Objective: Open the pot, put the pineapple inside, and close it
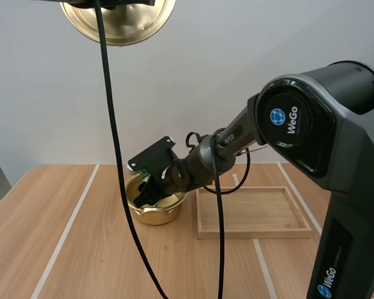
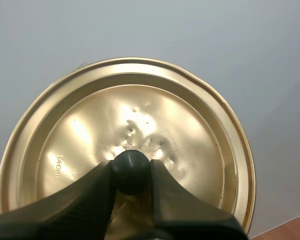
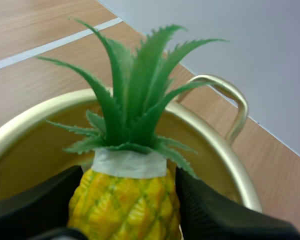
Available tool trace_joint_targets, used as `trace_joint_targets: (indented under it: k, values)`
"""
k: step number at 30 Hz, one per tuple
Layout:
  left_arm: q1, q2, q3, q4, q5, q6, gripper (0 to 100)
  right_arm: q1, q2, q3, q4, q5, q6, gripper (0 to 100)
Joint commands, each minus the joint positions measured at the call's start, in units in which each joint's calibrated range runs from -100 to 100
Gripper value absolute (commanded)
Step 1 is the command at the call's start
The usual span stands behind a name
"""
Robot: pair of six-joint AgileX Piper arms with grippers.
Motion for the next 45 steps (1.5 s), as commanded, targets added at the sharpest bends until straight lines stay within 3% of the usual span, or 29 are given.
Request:
trace_joint_targets:
  k: [1,45]
  values:
    - [-0.12,-0.1,-0.5,-0.7,-1.3,-0.5,0,-1.0,-0.2,-0.1,-0.3,-1.7,-0.3,0]
    - [-0.12,-0.1,-0.5,-0.7,-1.3,-0.5,0,-1.6,6.2,-0.3,-1.2,-0.8,0.0,0]
